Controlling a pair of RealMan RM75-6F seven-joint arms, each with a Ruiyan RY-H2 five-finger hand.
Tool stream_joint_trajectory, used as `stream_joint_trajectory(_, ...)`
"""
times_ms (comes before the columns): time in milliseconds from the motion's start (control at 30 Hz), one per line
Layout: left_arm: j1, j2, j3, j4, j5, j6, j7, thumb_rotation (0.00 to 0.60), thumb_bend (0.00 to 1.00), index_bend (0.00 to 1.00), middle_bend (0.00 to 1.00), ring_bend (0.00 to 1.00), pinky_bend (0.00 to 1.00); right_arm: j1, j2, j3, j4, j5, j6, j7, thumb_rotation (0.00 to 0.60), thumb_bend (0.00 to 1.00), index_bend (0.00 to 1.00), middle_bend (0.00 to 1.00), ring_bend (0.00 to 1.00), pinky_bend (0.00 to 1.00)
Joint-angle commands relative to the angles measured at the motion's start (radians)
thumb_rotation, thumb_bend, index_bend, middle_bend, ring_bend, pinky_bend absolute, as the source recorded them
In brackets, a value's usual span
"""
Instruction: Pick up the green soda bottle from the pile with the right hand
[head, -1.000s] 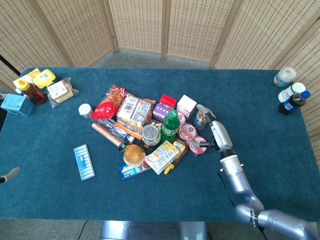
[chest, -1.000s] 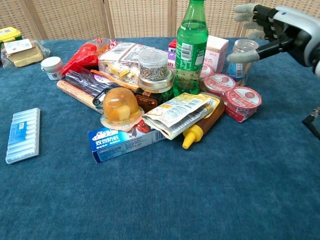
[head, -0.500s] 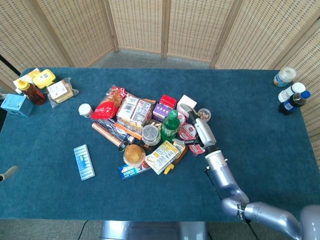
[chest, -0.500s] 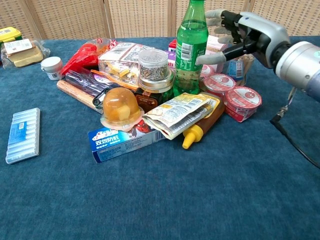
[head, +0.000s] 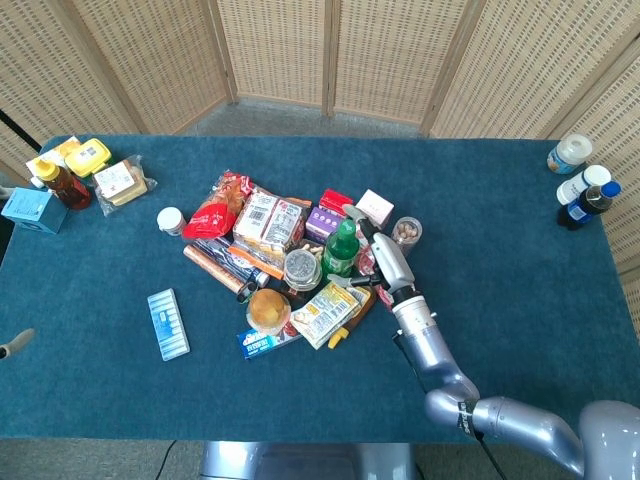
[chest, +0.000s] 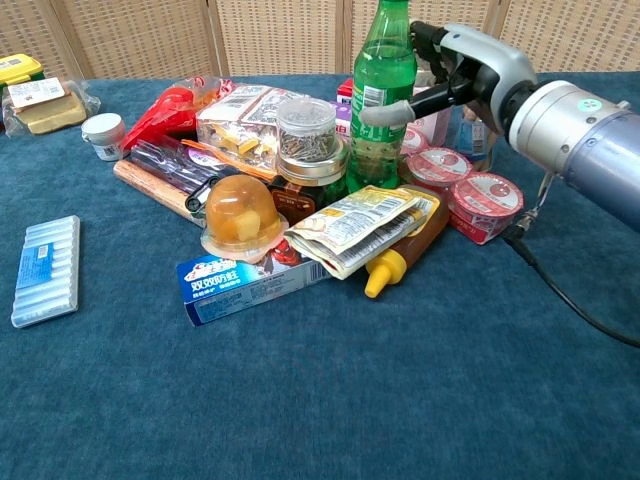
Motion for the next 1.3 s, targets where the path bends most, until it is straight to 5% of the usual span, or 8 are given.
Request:
stream_joint_trajectory(33, 0.002, 0.001, -0.001, 0.001, 0.000, 0.003, -0.004, 0.600, 0.13, 0.00, 0.00, 0.00, 0.00, 0.005, -0.016, 0.007, 0.005, 0.015, 0.003, 0.000, 0.600, 0.00, 0.03, 0.03, 0.02, 0.00)
stream_joint_trajectory(133, 0.005, 0.003, -0.002, 0.002, -0.003, 0.007, -0.010, 0.600, 0.13, 0.00, 0.00, 0.00, 0.00, 0.011, -0.039, 0.012, 0.017, 0.022, 0.014, -0.004, 0.600, 0.00, 0.04, 0.18, 0.15, 0.03)
stream_joint_trajectory(300, 0.004, 0.002, -0.002, 0.005, -0.003, 0.005, -0.013, 0.600, 0.13, 0.00, 0.00, 0.00, 0.00, 0.023, -0.079, 0.023, 0.043, 0.035, 0.036, -0.025, 0.600, 0.00, 0.19, 0.57, 0.49, 0.46)
stream_joint_trajectory(533, 0.006, 0.002, -0.003, 0.003, -0.001, 0.009, -0.013, 0.600, 0.13, 0.00, 0.00, 0.00, 0.00, 0.021, -0.110, 0.033, 0.058, 0.050, 0.074, -0.055, 0.600, 0.00, 0.46, 0.86, 0.76, 0.58)
stream_joint_trajectory(1300, 0.009, 0.007, 0.000, -0.001, 0.026, 0.019, -0.029, 0.600, 0.13, 0.00, 0.00, 0.00, 0.00, -0.007, 0.036, 0.108, -0.243, 0.049, 0.188, -0.240, 0.600, 0.00, 0.53, 0.91, 0.80, 0.59)
